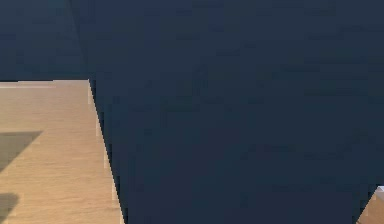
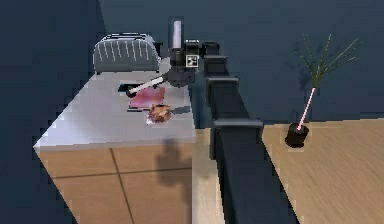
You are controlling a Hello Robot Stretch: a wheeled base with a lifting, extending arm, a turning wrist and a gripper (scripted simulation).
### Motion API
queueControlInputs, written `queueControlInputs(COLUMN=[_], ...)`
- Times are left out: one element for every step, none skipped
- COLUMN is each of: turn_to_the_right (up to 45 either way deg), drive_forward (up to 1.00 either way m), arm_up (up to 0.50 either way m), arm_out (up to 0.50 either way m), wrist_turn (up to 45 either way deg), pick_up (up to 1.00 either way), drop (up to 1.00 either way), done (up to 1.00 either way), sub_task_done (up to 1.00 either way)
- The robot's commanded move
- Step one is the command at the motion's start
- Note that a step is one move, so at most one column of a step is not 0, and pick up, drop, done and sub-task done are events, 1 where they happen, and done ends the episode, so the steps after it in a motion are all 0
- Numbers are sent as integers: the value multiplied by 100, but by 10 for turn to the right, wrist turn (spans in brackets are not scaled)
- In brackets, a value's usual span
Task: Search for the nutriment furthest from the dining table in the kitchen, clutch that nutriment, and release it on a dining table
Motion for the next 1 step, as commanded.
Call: queueControlInputs(turn_to_the_right=[0], drive_forward=[0], arm_up=[0], arm_out=[0], wrist_turn=[150], pick_up=[0], drop=[0], done=[0], sub_task_done=[0])
